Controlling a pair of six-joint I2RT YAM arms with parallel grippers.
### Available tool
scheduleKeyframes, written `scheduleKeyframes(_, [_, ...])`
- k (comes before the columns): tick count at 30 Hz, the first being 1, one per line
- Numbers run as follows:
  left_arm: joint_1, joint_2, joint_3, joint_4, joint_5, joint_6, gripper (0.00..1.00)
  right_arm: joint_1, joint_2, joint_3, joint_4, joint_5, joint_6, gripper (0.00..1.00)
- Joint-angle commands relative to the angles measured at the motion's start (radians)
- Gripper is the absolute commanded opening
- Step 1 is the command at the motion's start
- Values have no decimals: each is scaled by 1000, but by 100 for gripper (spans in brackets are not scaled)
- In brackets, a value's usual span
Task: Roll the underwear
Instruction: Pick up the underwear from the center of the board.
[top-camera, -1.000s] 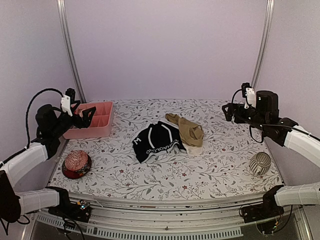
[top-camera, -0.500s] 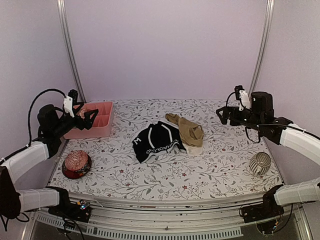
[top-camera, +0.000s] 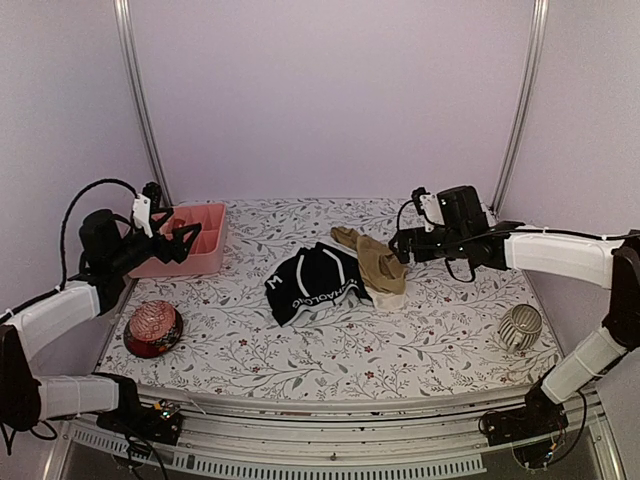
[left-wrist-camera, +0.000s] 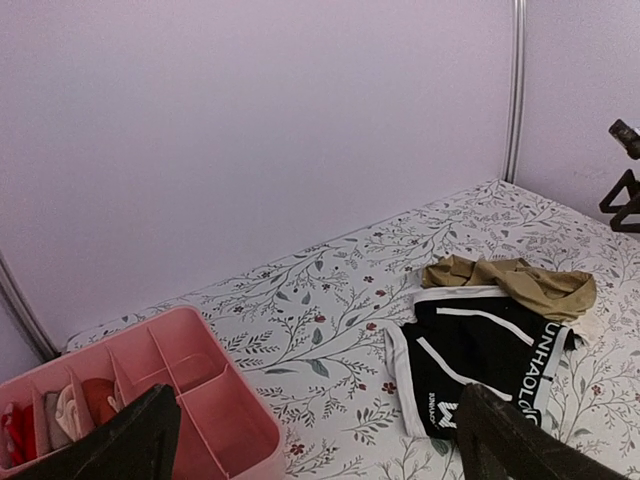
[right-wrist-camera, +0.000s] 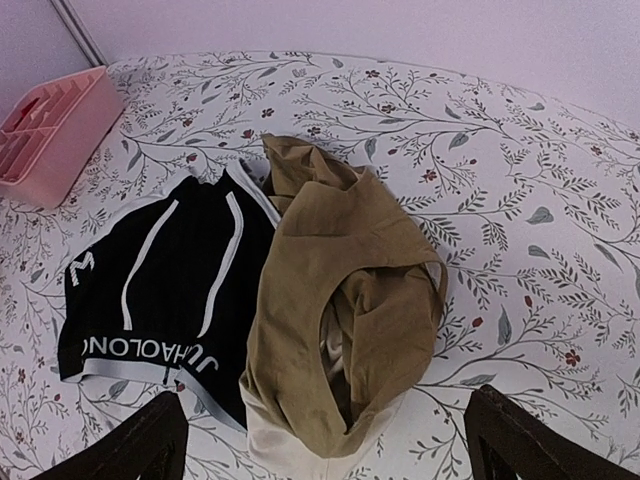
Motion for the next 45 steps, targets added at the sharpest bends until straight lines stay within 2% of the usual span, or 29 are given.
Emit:
scheduleKeyframes(1, [-18,13,10,-2,18,22,99,63,168,156,-43,145,-24,99])
scheduleKeyframes(6, [-27,16,12,-9,9,29,99,106,374,351,-143,301,-36,99])
scheduleKeyframes(11, [-34,13,11,-10,3,35,99,113,525,478,-198,345,-36,99])
scheduleKeyframes(19, [-43,29,16,-14,-1,39,99,152,573,544,-172,275,-38,99])
scheduleKeyframes(32, [-49,35,17,-18,-10,46,99,159,698,653,-232,310,-1,98])
scheduleKeyframes(38, [-51,39,18,-18,-13,46,99,159,740,676,-252,335,-5,87])
scheduleKeyframes(41, [-52,40,19,-18,-14,46,99,158,750,678,-255,353,-10,72])
scheduleKeyframes(43, [-51,42,20,-19,-15,48,99,159,747,678,-256,359,-11,57])
scheduleKeyframes(45, [-53,43,20,-20,-17,48,99,158,742,678,-255,361,-14,46])
